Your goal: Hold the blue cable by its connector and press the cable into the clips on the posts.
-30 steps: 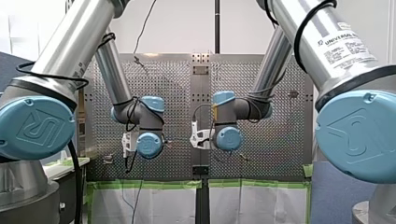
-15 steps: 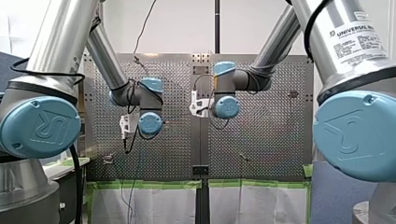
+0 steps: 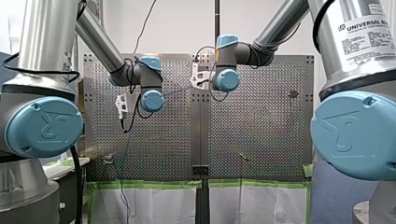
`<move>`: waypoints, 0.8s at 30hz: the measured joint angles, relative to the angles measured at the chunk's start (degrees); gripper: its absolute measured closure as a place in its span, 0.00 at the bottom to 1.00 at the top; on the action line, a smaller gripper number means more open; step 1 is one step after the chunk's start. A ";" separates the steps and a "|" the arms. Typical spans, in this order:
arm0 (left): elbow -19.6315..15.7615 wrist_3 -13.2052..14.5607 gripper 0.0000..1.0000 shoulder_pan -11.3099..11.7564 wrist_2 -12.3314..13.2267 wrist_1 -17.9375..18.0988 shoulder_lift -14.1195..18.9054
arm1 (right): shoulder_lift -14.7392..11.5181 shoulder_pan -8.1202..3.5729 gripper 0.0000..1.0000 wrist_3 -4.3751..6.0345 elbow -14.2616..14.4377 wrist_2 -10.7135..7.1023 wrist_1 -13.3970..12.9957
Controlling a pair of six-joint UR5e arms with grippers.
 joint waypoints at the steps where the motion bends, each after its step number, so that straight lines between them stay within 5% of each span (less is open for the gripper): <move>1: 0.35 -0.13 1.00 0.09 -0.42 -0.53 0.52 | 0.12 -0.02 1.00 0.01 -0.63 0.01 0.07; 12: 5.96 -0.36 1.00 1.30 -0.40 -6.94 6.93 | 0.56 0.24 1.00 0.03 -4.11 -0.93 0.99; 24: 7.20 -0.76 1.00 2.82 0.14 -13.53 13.20 | 0.81 0.92 1.00 0.04 -6.45 -1.97 2.02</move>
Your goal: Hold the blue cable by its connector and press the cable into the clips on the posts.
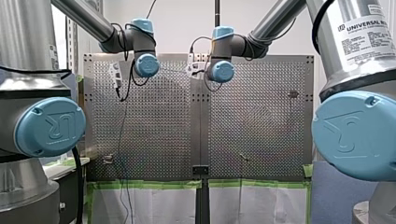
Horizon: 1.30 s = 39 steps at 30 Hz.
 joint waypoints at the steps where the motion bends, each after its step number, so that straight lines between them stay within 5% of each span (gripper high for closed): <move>1: 0.07 -0.01 1.00 0.13 0.15 -0.40 0.21 | 0.00 0.07 1.00 0.00 -0.14 0.06 0.00; 16: 1.77 -0.20 1.00 2.48 4.53 -1.51 0.59 | 0.68 2.00 1.00 1.00 -3.31 0.51 0.02; 26: 3.52 -0.63 1.00 4.68 5.51 -2.24 0.58 | 5.13 4.52 1.00 1.17 -8.17 1.79 0.27; 39: 6.75 -1.63 1.00 10.64 10.04 -4.62 0.52 | 7.62 7.57 1.00 2.14 -15.02 3.34 0.48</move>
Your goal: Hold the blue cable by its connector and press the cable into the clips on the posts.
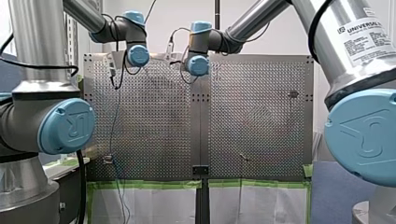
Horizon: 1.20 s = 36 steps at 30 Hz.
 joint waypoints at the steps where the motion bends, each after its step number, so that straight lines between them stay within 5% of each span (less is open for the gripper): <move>1: 0.14 -0.04 1.00 0.51 0.49 0.01 -0.07 | 0.05 0.17 1.00 0.13 -0.51 0.04 0.02; 8: 1.17 -0.23 1.00 4.68 4.66 -0.14 -1.53 | 0.22 0.64 1.00 1.22 -2.77 0.07 0.57; 21: 3.06 -4.42 1.00 11.96 11.93 0.07 -2.95 | 1.11 0.04 1.00 1.31 -3.16 -0.51 2.68; 36: 4.44 -3.15 1.00 20.58 18.86 0.84 -6.74 | 1.33 -1.82 1.00 1.29 -3.22 -1.89 4.17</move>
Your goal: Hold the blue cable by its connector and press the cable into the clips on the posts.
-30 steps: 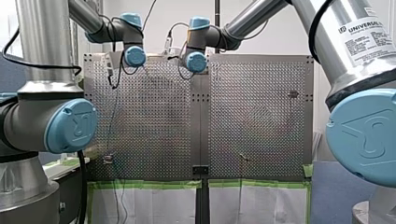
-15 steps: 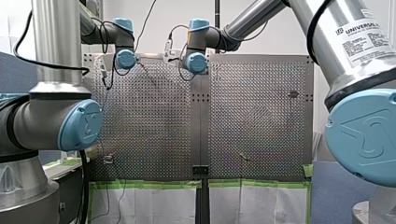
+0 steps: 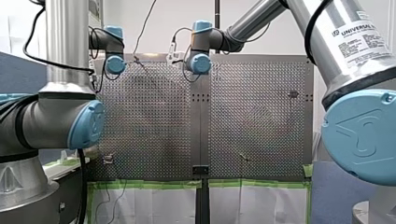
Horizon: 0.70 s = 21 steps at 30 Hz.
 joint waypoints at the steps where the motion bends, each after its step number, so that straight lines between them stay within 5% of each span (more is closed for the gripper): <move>1: 0.08 -0.06 1.00 0.45 0.18 0.14 -0.08 | 0.01 -0.10 1.00 0.00 -0.01 -0.05 0.02; 9: 0.55 -0.36 1.00 1.82 1.48 0.41 -0.23 | 0.06 -0.29 1.00 -0.13 -0.10 -0.15 0.00; 21: 0.57 1.41 1.00 0.46 3.68 -1.36 0.77 | 0.03 -0.03 1.00 -1.37 -1.57 -1.76 0.13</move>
